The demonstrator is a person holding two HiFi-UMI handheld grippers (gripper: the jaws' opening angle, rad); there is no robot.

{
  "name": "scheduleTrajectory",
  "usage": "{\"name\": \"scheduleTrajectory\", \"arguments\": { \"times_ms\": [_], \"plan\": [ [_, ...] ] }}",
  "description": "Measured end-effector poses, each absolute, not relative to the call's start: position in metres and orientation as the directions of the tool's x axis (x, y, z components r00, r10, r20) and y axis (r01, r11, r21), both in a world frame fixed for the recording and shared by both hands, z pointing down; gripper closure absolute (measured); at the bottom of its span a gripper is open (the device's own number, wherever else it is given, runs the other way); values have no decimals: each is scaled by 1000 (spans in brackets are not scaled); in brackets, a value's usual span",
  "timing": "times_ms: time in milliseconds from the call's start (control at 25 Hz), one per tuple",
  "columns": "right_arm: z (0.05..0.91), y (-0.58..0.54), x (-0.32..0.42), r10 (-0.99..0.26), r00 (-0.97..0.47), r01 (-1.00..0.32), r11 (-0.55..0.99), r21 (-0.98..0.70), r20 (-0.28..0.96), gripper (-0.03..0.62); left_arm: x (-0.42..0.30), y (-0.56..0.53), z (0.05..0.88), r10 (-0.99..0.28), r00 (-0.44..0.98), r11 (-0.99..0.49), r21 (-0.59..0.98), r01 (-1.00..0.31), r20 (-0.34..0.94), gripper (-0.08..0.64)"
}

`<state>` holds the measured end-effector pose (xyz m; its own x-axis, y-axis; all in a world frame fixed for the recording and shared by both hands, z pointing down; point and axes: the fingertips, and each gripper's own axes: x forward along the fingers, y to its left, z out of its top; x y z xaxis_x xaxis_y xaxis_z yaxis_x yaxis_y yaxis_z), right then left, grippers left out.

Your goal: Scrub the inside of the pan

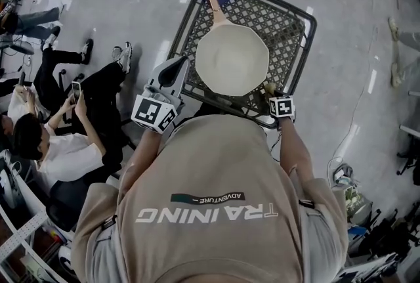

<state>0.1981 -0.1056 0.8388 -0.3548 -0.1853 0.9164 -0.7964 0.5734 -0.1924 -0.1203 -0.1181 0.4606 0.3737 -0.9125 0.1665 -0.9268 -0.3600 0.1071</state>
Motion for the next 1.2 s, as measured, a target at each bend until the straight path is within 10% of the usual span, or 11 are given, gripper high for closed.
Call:
{"name": "scheduleTrajectory", "arguments": {
  "times_ms": [640, 1200],
  "plan": [
    [788, -83, 208, -284, -372, -818, 550, -168, 884, 497, -150, -120, 470, -926, 368, -350, 170, -921, 85, 543],
    [713, -91, 71, -123, -678, -342, 925, -164, 724, 497, -150, -129, 480, -915, 398, -383, 174, -907, 64, 543]
  ]
}}
